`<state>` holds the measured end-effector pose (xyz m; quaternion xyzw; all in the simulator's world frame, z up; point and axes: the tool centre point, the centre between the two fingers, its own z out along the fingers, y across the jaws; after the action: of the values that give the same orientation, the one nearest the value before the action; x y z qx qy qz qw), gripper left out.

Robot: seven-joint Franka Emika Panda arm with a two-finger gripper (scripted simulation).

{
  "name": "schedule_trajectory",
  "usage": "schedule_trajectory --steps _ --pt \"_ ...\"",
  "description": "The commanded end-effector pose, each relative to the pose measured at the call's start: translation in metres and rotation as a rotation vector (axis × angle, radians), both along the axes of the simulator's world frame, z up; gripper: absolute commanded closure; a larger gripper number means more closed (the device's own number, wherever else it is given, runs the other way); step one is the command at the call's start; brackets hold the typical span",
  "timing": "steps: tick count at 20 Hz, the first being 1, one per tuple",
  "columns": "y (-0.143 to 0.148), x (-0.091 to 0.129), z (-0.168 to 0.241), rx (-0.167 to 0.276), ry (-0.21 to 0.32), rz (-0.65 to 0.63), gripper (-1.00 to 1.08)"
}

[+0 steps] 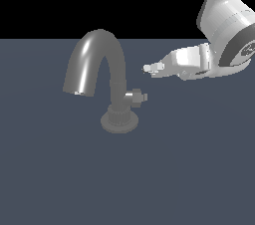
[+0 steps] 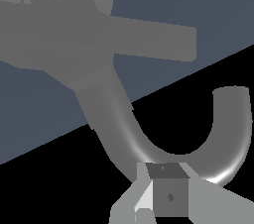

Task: Turn on the faucet by rotating a designated handle.

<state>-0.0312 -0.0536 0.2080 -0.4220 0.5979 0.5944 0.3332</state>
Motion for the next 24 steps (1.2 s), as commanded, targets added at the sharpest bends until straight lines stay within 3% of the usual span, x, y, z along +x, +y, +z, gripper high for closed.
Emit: schedule_trajectory --steps 1,9,16,24 --pt "0.0 -0.003 -0.012 0.024 0.046 -0.05 1.08" --pt "0.001 -0.011 -0.031 0.064 0.119 -0.13 1.08" --pt "0.001 -0.011 -0.032 0.066 0.123 -0.134 1.08" --pt "0.003 -0.042 -0.059 0.067 0.123 -0.134 1.08"
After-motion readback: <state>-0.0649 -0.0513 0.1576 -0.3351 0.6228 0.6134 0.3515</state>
